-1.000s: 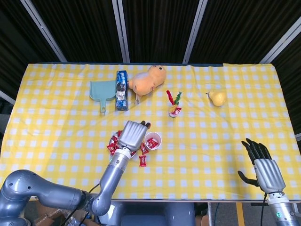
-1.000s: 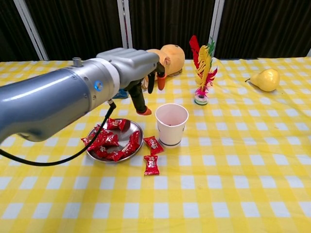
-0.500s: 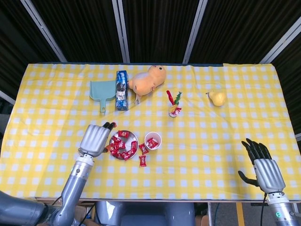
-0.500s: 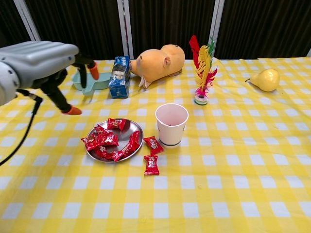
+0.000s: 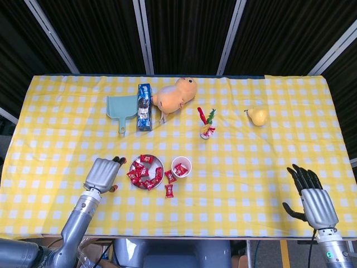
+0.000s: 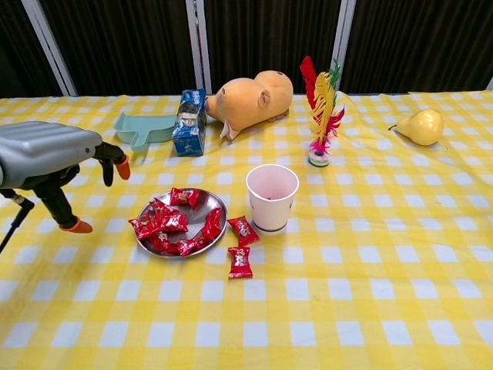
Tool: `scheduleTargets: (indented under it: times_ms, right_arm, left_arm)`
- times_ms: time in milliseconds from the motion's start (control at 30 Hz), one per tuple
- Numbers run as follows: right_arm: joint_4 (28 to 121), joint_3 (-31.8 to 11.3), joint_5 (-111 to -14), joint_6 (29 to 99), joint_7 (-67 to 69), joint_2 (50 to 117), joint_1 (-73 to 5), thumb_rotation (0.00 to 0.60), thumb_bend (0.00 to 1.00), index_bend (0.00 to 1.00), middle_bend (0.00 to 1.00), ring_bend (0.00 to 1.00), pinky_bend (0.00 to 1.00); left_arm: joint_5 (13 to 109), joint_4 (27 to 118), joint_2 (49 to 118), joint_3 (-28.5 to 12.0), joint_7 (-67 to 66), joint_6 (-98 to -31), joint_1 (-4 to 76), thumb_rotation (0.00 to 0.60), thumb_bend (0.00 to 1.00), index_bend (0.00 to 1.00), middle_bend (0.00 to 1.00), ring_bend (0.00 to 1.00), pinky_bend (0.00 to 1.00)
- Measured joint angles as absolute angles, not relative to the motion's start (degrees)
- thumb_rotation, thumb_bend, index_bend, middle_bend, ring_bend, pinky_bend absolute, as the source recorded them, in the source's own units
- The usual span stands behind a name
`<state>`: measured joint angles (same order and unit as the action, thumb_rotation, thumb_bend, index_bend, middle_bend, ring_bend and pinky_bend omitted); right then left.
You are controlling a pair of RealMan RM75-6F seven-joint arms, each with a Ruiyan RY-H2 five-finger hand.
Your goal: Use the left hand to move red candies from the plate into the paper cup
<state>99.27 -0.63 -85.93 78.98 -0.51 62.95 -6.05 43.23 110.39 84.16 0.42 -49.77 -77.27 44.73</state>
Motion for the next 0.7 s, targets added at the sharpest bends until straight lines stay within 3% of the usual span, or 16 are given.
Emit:
scheduleTargets:
  times_ms: [700]
  right_arm:
    - [99.4, -0.8, -85.5, 78.2, 1.2, 62.4, -6.4, 0.6, 0.34, 0.0, 0.0, 0.0, 0.0]
  left_arm:
    - [33.8, 94.3, 99.0, -7.2, -57.5, -71.2, 51.4, 0.6, 0.24, 0.32, 0.36, 0.82, 0.91]
